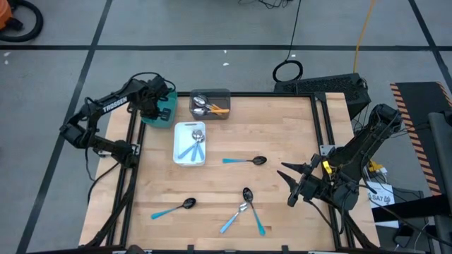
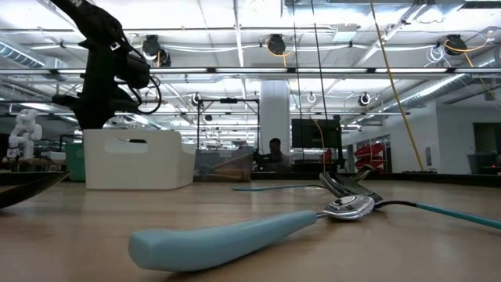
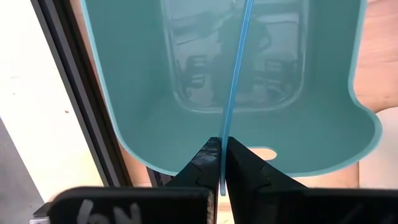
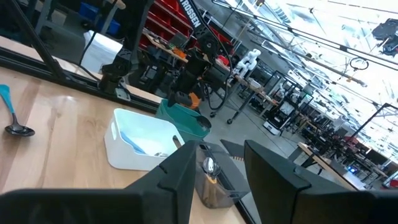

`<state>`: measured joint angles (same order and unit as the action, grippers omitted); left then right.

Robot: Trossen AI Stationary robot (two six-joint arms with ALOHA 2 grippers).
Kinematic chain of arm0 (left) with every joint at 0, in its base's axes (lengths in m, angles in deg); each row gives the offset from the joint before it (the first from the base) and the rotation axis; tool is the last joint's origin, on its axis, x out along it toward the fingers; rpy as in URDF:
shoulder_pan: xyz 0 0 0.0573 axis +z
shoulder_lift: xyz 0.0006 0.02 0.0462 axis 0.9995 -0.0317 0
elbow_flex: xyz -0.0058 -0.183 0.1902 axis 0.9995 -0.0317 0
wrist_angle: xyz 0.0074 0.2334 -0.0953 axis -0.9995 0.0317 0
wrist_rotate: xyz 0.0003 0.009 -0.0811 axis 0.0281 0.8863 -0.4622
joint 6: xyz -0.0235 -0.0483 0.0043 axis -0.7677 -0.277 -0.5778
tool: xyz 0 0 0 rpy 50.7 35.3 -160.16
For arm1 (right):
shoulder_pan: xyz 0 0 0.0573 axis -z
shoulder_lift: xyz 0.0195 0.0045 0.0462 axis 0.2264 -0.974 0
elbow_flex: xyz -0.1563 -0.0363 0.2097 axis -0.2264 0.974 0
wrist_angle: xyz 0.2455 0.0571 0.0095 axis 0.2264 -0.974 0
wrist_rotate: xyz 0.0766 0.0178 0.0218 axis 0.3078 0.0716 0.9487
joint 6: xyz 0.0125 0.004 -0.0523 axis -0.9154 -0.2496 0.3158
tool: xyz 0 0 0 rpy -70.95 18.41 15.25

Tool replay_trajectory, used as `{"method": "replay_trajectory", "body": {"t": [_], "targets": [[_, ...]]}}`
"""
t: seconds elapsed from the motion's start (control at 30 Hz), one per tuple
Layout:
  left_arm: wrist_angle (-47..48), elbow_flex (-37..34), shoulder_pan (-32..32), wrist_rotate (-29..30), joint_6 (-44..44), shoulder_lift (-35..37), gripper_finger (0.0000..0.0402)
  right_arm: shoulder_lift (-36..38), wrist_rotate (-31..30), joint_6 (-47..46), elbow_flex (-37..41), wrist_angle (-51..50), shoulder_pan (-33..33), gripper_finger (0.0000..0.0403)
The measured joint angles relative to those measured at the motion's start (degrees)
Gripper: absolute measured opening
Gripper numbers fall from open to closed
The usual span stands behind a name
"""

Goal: Sort silverware by color (type)
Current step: Put the top right blue spoon into the green bin

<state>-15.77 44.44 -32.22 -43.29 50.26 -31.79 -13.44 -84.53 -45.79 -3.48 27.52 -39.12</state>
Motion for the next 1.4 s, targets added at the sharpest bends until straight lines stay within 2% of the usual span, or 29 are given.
{"method": "replay_trajectory", "body": {"t": [0.57, 0.7, 0.87, 1.1, 1.2, 1.4], "targets": [[-0.96, -0.04, -0.39, 0.68, -0.05, 0.0, 0.0024, 0.0, 0.0, 0.37, 0.0, 0.02, 0.0, 0.013], [-1.64, -0.04, -1.42, 1.78, 0.69, 0.0, 0.0024, 0.0, 0.0, 0.37, 0.0, 0.02, 0.0, 0.013], [-3.58, -0.07, -3.18, 6.08, 2.45, 0.0, 0.0024, 0.0, 0.0, 0.37, 0.0, 0.04, 0.0, 0.013], [-3.55, -0.07, -4.76, 6.4, 3.13, 0.0, 0.0025, 0.0, 0.01, 0.37, 0.0, 0.03, 0.0, 0.013], [-3.55, -0.07, -4.74, 6.53, 3.13, 0.0, 0.0042, 0.0, 0.0, 0.37, 0.0, 0.04, 0.0, 0.013], [-3.56, -0.07, -4.74, 9.7, 2.1, 0.0, 0.011, 0.0, 0.01, 0.37, 0.0, 0.03, -0.02, 0.013]]}}
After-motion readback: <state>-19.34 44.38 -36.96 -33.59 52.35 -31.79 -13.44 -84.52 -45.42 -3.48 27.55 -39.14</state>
